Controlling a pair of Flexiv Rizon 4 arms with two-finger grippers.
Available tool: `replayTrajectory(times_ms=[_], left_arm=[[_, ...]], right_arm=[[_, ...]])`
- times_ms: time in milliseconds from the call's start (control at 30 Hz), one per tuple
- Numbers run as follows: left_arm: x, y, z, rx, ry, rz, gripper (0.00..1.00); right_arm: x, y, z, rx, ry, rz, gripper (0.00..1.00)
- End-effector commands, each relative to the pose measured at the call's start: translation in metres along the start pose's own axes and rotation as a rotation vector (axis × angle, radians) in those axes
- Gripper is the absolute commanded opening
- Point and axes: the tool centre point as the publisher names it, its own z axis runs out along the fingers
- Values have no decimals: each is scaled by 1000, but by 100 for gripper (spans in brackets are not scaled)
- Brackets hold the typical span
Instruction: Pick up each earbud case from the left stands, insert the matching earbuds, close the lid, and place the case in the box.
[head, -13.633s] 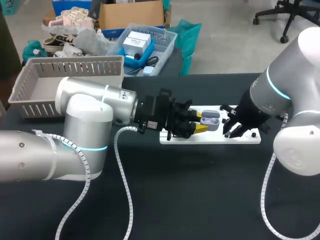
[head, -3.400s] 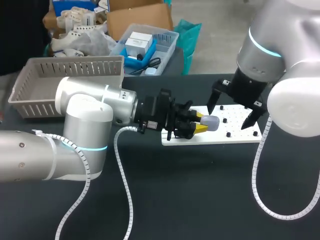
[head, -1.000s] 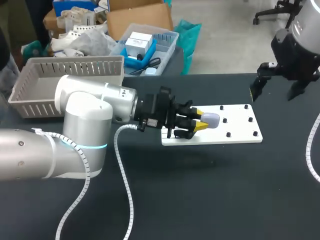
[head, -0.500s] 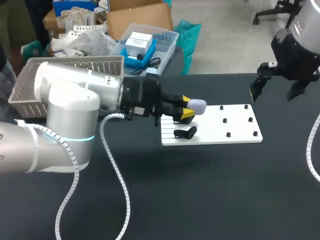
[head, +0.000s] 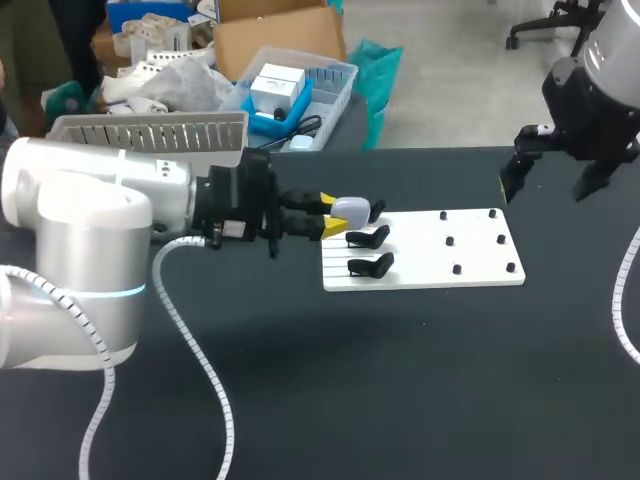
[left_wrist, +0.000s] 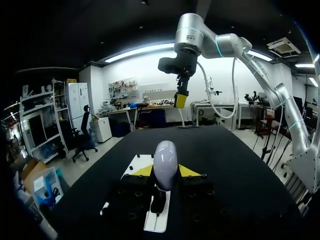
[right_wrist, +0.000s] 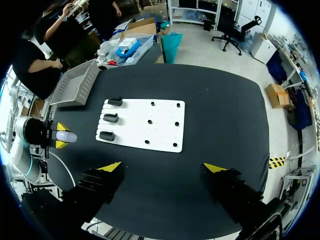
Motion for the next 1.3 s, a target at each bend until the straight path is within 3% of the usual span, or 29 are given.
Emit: replayTrajectory(times_ms=[33, 267, 433, 867, 1133, 1300], left_arm=[[1, -19, -24, -199, 17, -27, 0], [22, -20, -54, -312, 57, -90, 0], [26, -16, -67, -370, 85, -107, 0], [18, 18, -103, -519, 186, -94, 0], [28, 45, -131, -647, 208, -129, 0], [34, 52, -143, -703, 199, -157, 0]], right_arm=[[0, 0, 0, -1, -1, 0, 100], [0, 0, 0, -1, -1, 0, 100], [0, 0, 0, -1, -1, 0, 100], [0, 0, 0, -1, -1, 0, 100], [0, 0, 0, -1, -1, 0, 100], [0, 0, 0, -1, -1, 0, 100]])
